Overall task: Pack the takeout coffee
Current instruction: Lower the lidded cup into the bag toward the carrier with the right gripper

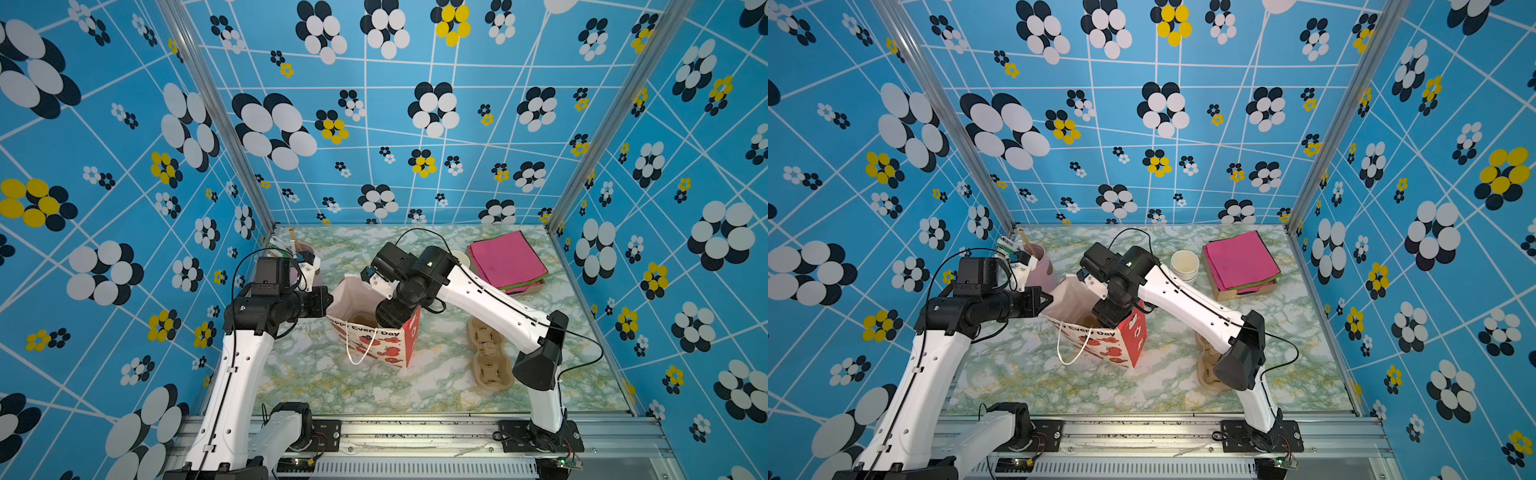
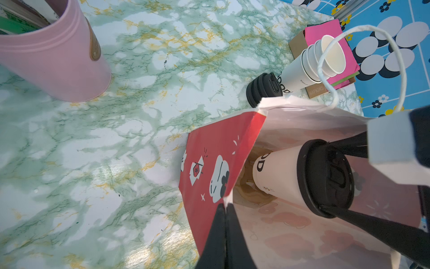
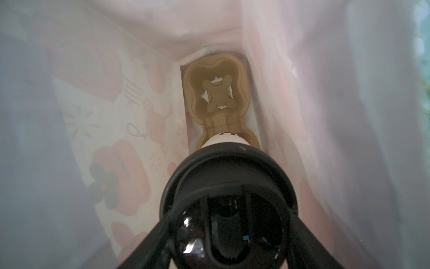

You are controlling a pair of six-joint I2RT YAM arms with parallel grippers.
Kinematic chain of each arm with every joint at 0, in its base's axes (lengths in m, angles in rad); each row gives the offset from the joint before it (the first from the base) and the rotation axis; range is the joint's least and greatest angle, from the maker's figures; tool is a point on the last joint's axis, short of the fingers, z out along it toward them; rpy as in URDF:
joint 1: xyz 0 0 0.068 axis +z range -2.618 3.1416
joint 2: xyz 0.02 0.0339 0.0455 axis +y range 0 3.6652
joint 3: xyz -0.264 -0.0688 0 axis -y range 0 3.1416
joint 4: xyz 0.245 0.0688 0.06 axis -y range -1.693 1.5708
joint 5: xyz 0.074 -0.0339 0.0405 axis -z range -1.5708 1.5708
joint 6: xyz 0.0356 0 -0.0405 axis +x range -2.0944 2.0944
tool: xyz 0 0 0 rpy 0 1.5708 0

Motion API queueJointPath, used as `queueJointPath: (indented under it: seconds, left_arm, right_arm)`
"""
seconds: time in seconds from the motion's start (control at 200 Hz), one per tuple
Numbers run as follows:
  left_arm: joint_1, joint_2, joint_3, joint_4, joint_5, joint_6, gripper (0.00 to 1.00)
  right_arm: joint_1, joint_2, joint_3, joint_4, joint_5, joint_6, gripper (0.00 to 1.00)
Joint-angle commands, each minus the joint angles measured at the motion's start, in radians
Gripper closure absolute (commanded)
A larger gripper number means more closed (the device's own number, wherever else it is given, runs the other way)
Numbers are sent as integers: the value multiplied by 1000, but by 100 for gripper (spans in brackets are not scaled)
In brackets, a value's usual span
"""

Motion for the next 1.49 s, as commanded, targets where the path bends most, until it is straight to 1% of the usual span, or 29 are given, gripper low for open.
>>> queueJointPath:
  seconds: [0.0,0.18,0.51,0.665,0.825,1.229,1.489]
  left_arm:
    - [7,-5,-19,-26,6,3,95]
    - [6,-1,-23,-20,9,4,95]
    - [7,3,-22,-21,9,9,95]
    - [7,3,-25,-19,8,11,95]
    - [7,1,-28,-17,8,9,95]
    - [7,-5,-34,-18,6,11,95]
    - [7,-6,-40,-16,8,11,95]
  right_arm:
    - [7,33,-15,-2,-22,-25,47]
    - [5,53,7,-23,-28,-59,47]
    - [5,68,155,-95,-19,-118,47]
    - [5,88,181,-118,-2,-136,47]
    - [5,112,177,-148,5,-153,48]
    - [-5,92,46,-78,-5,-183,49]
    - [-5,126,38,-78,-21,-184,49]
